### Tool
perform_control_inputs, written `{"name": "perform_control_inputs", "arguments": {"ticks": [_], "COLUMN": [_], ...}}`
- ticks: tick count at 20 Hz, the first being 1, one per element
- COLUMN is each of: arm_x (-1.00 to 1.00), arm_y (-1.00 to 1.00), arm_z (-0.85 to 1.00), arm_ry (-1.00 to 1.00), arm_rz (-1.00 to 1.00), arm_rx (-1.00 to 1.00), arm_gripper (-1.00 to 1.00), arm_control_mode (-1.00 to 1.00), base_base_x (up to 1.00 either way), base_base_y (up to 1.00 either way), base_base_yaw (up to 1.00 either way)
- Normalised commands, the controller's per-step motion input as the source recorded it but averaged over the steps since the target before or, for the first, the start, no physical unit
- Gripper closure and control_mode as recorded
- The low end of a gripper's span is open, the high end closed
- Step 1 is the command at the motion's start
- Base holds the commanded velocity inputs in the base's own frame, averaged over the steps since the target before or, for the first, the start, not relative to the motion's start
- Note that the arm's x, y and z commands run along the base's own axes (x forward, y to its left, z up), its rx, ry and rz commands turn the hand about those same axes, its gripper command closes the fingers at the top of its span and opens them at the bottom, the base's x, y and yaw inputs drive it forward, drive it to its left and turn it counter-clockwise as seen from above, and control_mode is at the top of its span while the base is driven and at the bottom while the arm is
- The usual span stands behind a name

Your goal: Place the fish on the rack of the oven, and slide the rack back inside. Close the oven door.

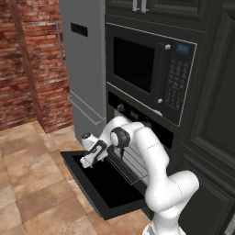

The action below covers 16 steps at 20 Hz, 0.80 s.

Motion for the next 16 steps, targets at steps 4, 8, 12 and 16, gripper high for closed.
{"name": "perform_control_inputs", "arguments": {"ticks": [4, 8, 12, 16], "arm_x": [0.16, 0.18, 0.11, 0.02], "arm_y": [-0.62, -0.96, -1.0, -0.88], "arm_z": [-0.11, -0.17, -0.22, -0.16], "arm_ry": [0.0, 0.0, 0.0, 0.0], "arm_rz": [0.0, 0.0, 0.0, 0.0], "arm_rx": [0.0, 0.0, 0.0, 0.0], "arm_gripper": [-1.0, -1.0, -1.0, -1.0], "arm_control_mode": [-1.0, -1.0, -1.0, -1.0], "base_base_x": [0.0, 0.0, 0.0, 0.0], "base_base_y": [0.0, 0.0, 0.0, 0.0], "base_base_yaw": [0.0, 0.0, 0.0, 0.0]}}
